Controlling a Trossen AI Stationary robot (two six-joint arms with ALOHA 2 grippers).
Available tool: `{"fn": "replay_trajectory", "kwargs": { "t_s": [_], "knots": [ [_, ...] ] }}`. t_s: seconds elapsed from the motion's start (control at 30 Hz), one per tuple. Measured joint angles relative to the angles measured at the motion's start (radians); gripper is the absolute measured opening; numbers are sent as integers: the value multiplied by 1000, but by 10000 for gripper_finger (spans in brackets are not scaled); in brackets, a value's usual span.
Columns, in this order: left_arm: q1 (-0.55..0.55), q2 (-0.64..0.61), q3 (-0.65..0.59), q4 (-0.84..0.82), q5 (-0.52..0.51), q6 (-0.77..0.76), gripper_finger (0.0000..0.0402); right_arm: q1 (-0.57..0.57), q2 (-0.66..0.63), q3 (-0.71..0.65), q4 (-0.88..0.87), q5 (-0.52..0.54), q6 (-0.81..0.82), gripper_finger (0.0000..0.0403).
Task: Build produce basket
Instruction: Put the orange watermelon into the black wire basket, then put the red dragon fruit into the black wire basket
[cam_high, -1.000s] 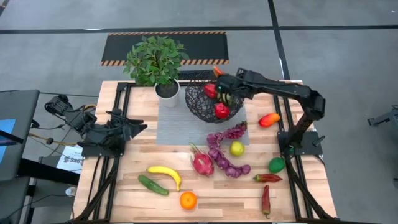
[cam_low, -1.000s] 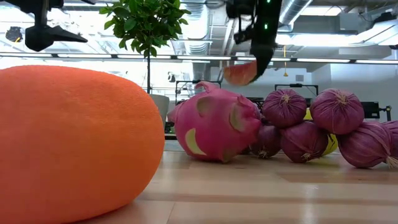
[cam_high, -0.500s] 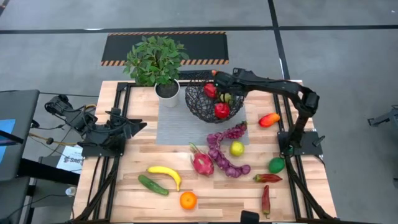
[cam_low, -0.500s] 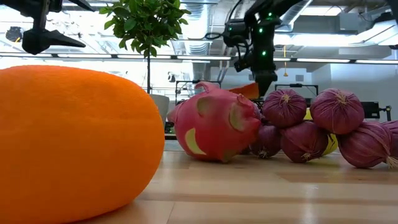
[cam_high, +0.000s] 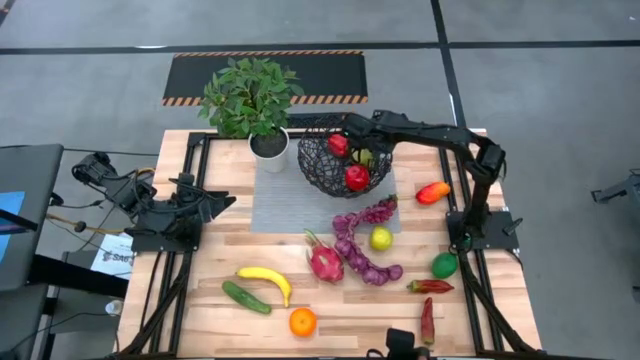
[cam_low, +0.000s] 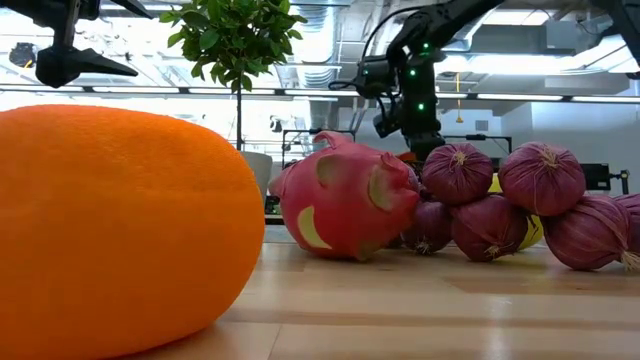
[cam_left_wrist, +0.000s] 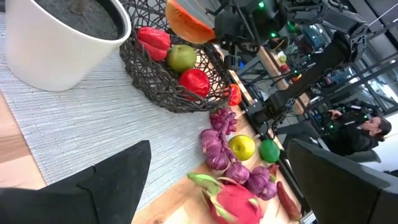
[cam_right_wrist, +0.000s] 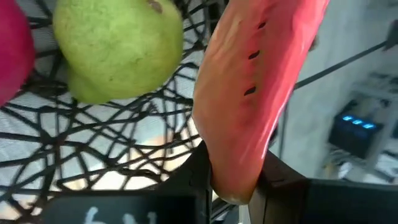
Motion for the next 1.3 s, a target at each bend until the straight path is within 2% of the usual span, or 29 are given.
{"fn": "replay_trajectory", "kwargs": {
  "t_s": [0.27, 0.37, 0.7, 0.83, 1.0, 1.07, 1.13, 1.23, 1.3],
  "knots": [
    [0, 0, 0, 0, 0, 0, 364, -13, 17, 1, -1, -5, -12, 70],
    [0, 0, 0, 0, 1, 0, 364, -15, 17, 1, 2, -10, -20, 93],
    [0, 0, 0, 0, 2, 0, 364, -28, 17, 1, -4, 5, -24, 213],
    [0, 0, 0, 0, 3, 0, 364, -29, 17, 31, -68, 6, -22, 232],
    [0, 0, 0, 0, 3, 0, 364, -26, 16, 150, -232, -4, 39, 233],
    [0, 0, 0, 0, 3, 0, 364, -26, 16, 217, -313, -49, 86, 231],
    [0, 0, 0, 0, 3, 1, 364, -20, 16, 285, -400, -142, 135, 231],
    [0, 0, 0, 0, 6, 1, 364, -6, 12, 374, -503, -351, 198, 231],
    [0, 0, 0, 0, 8, 1, 364, 10, -24, 389, -499, -496, 236, 230]
  ]
}}
